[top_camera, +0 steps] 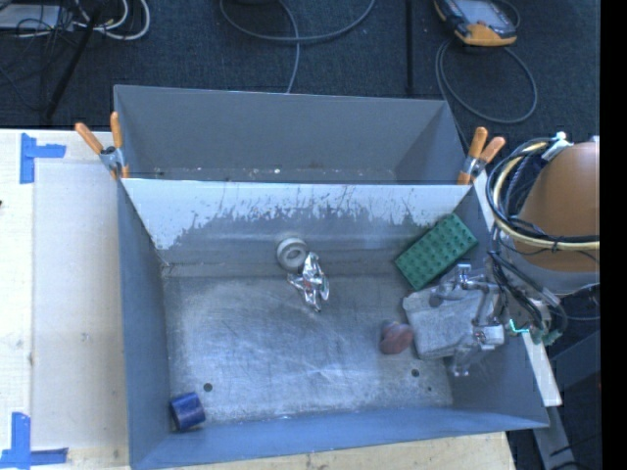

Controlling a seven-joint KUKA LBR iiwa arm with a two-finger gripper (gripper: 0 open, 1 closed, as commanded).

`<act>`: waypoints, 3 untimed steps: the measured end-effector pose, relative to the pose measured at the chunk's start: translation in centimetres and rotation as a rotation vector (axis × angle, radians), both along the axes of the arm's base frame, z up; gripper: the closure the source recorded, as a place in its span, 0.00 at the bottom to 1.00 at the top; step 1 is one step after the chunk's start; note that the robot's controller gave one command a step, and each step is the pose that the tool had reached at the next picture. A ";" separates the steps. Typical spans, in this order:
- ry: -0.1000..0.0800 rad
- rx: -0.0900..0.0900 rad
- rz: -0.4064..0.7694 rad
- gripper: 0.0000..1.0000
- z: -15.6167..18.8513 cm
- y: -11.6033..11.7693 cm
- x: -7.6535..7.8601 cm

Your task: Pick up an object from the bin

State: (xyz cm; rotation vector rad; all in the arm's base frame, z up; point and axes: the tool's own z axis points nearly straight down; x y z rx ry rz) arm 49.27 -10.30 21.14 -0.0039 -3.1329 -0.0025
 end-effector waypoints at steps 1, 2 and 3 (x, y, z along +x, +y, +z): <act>0.000 0.001 -0.024 0.00 -13.0 -1.2 2.0; -0.011 -0.003 0.045 0.00 -14.0 1.2 4.4; -0.010 -0.002 0.047 1.00 -13.9 1.3 4.4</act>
Offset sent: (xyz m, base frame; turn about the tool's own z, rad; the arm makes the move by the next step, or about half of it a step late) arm 0.0217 -0.0140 -0.1254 0.0268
